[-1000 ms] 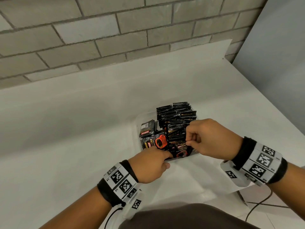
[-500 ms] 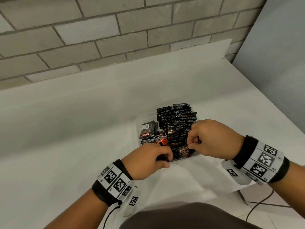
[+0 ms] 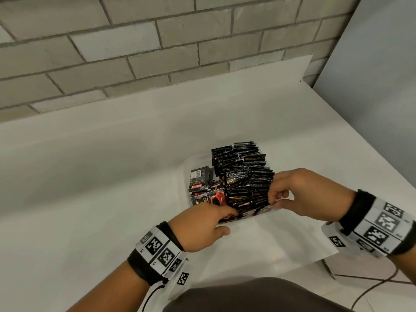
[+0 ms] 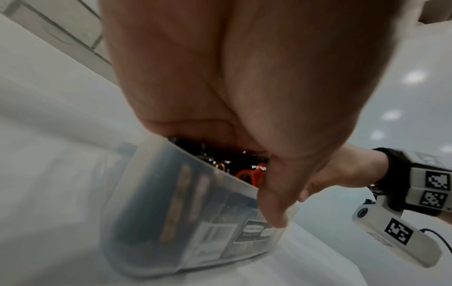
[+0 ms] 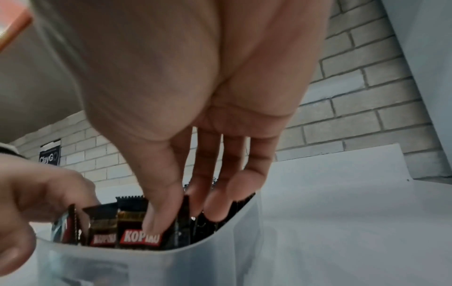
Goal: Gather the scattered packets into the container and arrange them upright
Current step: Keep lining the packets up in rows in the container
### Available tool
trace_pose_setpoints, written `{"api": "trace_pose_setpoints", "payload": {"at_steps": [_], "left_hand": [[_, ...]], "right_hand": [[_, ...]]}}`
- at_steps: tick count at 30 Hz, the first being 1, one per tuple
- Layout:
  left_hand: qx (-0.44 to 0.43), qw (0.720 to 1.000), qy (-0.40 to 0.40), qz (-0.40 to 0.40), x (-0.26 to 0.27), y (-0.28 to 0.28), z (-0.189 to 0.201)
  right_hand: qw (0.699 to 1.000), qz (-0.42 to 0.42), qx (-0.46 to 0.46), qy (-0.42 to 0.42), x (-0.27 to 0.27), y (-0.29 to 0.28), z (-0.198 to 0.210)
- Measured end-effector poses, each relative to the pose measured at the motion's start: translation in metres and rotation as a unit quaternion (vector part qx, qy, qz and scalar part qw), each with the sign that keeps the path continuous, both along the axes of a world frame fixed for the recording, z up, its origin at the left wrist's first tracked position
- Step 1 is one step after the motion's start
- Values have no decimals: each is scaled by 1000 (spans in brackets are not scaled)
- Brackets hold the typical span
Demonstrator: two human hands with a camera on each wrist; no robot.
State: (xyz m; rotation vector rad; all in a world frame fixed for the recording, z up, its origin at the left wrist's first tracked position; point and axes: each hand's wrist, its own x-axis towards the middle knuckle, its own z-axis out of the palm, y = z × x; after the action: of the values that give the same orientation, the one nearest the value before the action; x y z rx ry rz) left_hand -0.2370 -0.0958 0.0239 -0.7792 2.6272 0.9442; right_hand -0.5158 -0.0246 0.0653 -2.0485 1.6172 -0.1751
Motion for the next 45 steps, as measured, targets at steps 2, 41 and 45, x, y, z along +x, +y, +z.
{"api": "trace_pose_setpoints", "payload": {"at_steps": [2, 41, 45], "left_hand": [[-5, 1000, 5, -12, -2, 0, -1], [56, 987, 41, 143, 6, -68, 58], [-21, 995, -76, 66, -23, -64, 34]], "right_hand": [[999, 1, -28, 15, 1, -1, -2], [992, 105, -70, 24, 29, -28, -16], [992, 103, -72, 24, 28, -29, -17]]}}
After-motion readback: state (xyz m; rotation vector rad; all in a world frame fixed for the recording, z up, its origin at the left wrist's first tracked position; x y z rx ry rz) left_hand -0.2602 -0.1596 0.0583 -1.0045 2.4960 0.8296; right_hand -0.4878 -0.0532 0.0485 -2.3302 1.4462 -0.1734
